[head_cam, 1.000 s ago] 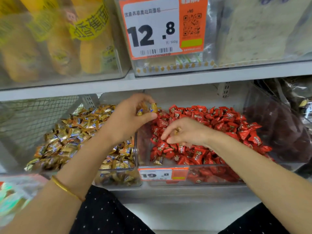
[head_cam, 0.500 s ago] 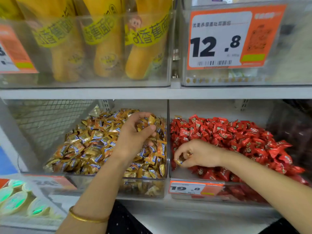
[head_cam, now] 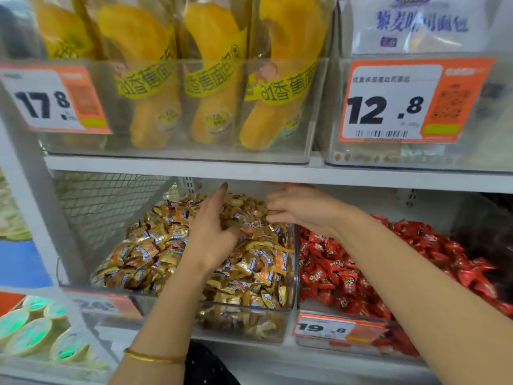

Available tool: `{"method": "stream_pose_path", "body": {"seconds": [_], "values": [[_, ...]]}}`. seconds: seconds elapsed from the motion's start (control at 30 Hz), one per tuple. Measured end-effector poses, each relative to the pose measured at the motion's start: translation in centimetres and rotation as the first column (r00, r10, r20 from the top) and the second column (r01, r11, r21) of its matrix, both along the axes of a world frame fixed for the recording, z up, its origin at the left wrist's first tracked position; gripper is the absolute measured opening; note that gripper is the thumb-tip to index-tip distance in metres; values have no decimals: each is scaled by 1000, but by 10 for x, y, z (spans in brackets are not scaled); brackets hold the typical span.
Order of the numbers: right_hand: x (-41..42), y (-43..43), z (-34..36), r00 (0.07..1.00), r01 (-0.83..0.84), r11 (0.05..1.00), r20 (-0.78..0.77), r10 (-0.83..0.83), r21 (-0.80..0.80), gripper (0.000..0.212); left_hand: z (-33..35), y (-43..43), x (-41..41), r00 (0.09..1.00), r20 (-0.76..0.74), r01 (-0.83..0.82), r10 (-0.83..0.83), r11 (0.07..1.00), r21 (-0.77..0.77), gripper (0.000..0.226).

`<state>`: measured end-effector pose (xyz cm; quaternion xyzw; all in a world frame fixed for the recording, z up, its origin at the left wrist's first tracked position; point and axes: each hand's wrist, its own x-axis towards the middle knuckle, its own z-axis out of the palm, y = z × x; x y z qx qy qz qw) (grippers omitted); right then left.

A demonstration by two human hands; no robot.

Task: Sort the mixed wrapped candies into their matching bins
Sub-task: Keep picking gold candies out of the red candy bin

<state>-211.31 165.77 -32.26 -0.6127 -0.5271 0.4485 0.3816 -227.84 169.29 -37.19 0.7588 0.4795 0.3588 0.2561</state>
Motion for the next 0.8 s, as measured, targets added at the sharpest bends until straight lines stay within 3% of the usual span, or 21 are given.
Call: {"method": "stream_pose_path", "body": {"seconds": [0.07,0.13,0.27,0.33,0.4,0.47,0.57,0.67,0.73,0.8], "values": [[18,-15,-8,986,100,991,-139,-86,94,39,2,-6,-3,1000,15,-5,4,998,70,72],[39,-32,-14,968,201,967,-184,-171,156,32,5,-15,2,1000,5,15,-16,984,179,65],[95,-62,-30,951,289,939,53,-304,186,33,13,-36,42,964,-94,264,-247,894,363,49],[116,-70,-42,937,238,961,228,-265,139,40,17,-45,69,898,-210,440,-387,806,396,44],[126,-72,-55,913,96,993,391,-114,66,46,17,-50,96,803,-338,588,-491,743,319,42],[129,-72,-65,847,-63,996,524,86,-63,49,11,-48,124,680,-546,646,-489,752,130,39],[137,-78,-66,804,-176,956,526,277,-235,39,-7,-40,153,373,-801,612,-467,773,-166,30],[151,-90,-60,874,-139,958,423,238,-252,33,-24,-38,160,93,-853,531,-514,750,-394,31],[158,-93,-61,896,-48,988,432,107,-144,32,-24,-38,157,24,-853,461,-521,763,-453,29],[159,-92,-66,896,-1,999,443,23,-50,35,-19,-36,156,20,-853,414,-522,781,-468,24]]}}
